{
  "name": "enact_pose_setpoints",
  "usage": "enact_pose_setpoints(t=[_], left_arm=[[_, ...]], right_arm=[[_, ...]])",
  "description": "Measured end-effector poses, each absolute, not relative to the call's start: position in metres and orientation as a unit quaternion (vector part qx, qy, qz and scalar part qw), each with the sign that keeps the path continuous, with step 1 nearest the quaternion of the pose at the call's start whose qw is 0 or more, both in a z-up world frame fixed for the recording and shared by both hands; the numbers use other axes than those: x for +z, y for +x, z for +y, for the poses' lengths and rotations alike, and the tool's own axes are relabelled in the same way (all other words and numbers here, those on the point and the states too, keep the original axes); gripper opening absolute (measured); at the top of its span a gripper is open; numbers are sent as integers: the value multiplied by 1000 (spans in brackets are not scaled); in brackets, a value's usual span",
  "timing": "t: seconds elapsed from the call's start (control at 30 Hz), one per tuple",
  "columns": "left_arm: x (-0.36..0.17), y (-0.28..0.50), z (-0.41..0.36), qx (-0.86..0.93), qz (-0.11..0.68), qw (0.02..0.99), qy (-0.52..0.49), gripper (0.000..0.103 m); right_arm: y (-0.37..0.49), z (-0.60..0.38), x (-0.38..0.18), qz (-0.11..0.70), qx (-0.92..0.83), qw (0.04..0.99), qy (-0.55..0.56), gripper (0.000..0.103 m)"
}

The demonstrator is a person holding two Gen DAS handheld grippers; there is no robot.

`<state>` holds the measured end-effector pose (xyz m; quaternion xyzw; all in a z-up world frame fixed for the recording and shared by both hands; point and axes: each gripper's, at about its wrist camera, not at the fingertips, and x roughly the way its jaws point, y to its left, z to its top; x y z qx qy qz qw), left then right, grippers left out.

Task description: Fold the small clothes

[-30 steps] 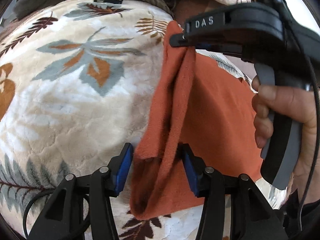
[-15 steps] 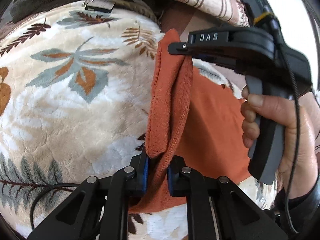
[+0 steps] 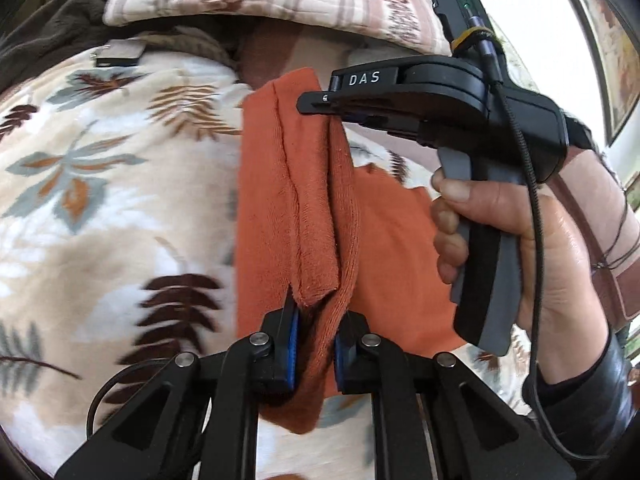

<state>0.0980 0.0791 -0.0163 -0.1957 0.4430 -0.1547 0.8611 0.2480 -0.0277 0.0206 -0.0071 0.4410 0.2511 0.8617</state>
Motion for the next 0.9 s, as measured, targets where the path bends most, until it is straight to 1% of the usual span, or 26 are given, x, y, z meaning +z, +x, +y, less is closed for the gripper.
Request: enact_pose_setpoints(t=[0.3,0.6,0.9], left_arm=[[-2,117,0,-193,449,860,-147,11],[-17,150,-68,-222,463,849,-126,11],[-31,182,-144,-256,479,832,-113,11]], right_arm=[[257,-117,25,430,233,871,46,14],[260,-203,17,428,212,874,88,14],[265,-272,2,429,183,879,103,14]])
